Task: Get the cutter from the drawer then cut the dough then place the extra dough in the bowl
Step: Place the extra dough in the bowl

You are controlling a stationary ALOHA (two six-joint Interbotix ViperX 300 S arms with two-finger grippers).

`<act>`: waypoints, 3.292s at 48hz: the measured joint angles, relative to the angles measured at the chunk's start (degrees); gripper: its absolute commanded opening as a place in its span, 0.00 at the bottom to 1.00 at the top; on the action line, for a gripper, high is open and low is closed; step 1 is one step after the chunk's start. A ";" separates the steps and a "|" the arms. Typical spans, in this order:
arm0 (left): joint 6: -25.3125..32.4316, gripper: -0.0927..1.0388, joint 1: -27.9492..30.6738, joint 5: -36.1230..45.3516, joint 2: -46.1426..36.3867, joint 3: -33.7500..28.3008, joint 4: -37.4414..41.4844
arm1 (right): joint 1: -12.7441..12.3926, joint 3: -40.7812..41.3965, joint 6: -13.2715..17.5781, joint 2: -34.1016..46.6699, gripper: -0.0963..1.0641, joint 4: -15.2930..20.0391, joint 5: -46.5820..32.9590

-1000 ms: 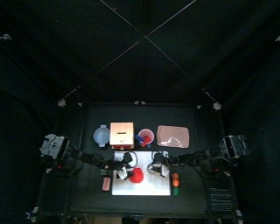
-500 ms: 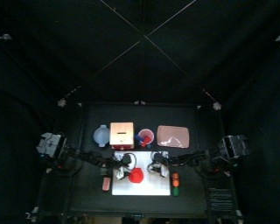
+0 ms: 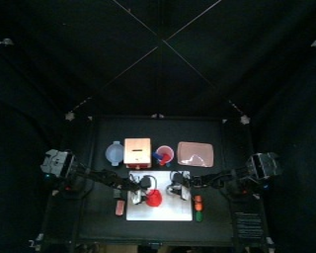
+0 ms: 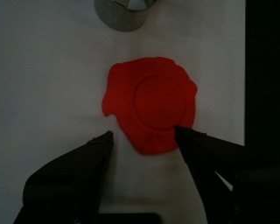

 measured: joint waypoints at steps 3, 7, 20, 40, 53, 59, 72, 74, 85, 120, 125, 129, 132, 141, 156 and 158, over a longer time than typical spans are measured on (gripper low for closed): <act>0.00 0.90 0.35 0.00 0.62 0.00 -1.32 | 0.00 0.00 0.00 0.00 0.77 0.00 0.00; 0.18 0.90 0.44 -0.18 1.32 -0.26 -1.32 | 0.00 0.00 0.00 0.09 0.77 -0.09 0.00; 0.09 0.90 0.44 -0.53 2.46 -1.14 -1.23 | 0.00 -0.18 0.00 0.18 0.77 0.00 0.09; 0.18 0.90 0.53 -0.70 4.31 -1.58 -0.35 | 0.00 -0.70 0.00 0.53 0.77 -0.09 1.14; 0.09 0.90 2.20 0.09 0.35 0.26 9.76 | 0.09 -1.23 0.00 1.05 0.77 0.00 1.58; 0.26 0.90 3.16 0.00 -0.35 0.26 15.29 | 0.09 -1.41 0.00 1.14 0.77 0.00 1.76; 0.26 0.90 3.25 0.70 1.76 -3.52 28.48 | 0.09 -1.41 -0.09 1.23 0.77 0.00 1.85; 0.09 0.90 3.25 0.97 2.29 -4.13 28.74 | 0.09 -1.41 0.00 1.23 0.77 0.00 1.93; 0.18 0.90 3.16 2.64 4.57 -6.24 28.83 | 0.09 -1.49 0.00 1.32 0.77 0.00 1.93; 0.26 0.89 3.43 2.37 6.86 -7.38 27.60 | 0.09 -1.58 0.00 1.58 0.77 0.09 1.93; 0.26 0.84 3.43 2.29 7.03 -7.38 27.60 | 0.18 -1.58 0.00 1.58 0.77 0.09 1.85; 0.18 0.77 3.34 2.29 7.12 -7.38 27.51 | 0.18 -1.58 0.00 1.58 0.77 0.09 1.85; 0.26 0.72 3.25 2.37 7.12 -7.38 27.51 | 0.18 -1.58 0.00 1.67 0.77 0.09 1.93; 0.18 0.66 3.16 3.43 7.21 -7.56 27.51 | 0.09 -1.58 0.00 1.67 0.77 0.09 1.85; 0.18 0.57 3.08 3.78 7.03 -7.73 27.07 | 0.18 -1.76 0.00 1.67 0.77 0.09 2.29; 0.18 0.57 3.08 3.69 6.77 -7.65 27.16 | 0.09 -1.85 0.00 1.67 0.77 0.09 2.55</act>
